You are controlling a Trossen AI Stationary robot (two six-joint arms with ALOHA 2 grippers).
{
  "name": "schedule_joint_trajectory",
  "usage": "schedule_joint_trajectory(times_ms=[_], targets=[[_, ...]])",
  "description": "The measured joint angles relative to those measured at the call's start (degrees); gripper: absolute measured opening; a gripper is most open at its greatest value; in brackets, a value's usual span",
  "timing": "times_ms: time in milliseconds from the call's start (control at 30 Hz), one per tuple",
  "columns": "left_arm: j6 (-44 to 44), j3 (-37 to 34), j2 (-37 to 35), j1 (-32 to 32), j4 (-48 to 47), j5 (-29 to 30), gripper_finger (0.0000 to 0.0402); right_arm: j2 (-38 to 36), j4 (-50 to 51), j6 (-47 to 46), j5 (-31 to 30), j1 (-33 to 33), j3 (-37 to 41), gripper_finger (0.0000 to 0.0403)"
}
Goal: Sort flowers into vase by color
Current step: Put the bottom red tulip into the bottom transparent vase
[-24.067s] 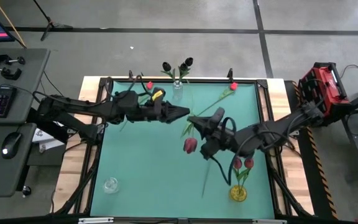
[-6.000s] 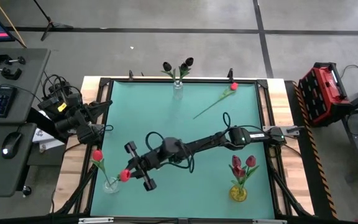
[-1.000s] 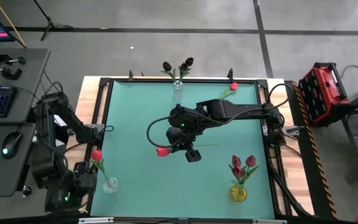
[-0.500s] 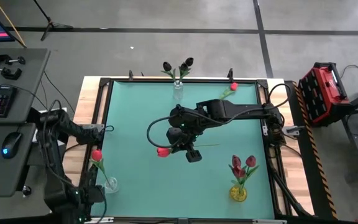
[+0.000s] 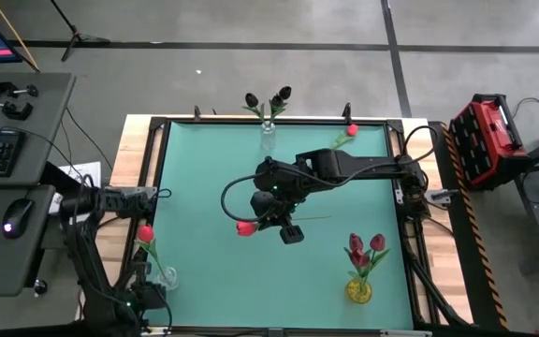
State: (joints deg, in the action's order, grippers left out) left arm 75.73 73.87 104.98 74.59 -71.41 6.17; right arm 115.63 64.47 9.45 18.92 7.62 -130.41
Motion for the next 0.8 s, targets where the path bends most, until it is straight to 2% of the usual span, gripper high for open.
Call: schedule_joint_trajectory(times_ms=[167, 367, 600, 800], targets=[[2.1, 0.0, 1.8, -0.1, -0.8, 1.2, 0.0000, 0.0, 0.0, 0.0, 0.0, 0.0, 0.0, 0.0000], [2.1, 0.0, 2.0, -1.7, -0.8, 6.0, 0.0000, 0.0, 0.0, 0.0, 0.0, 0.0, 0.0, 0.0000], [-1.1, 0.0, 2.0, -5.1, -0.8, 10.9, 0.0000, 0.0, 0.0, 0.0, 1.0, 0.0, 0.0, 0.0000], [-4.5, 0.0, 2.0, -6.9, -0.8, 17.6, 0.0000, 0.0, 0.0, 0.0, 1.1, 0.0, 0.0, 0.0000]])
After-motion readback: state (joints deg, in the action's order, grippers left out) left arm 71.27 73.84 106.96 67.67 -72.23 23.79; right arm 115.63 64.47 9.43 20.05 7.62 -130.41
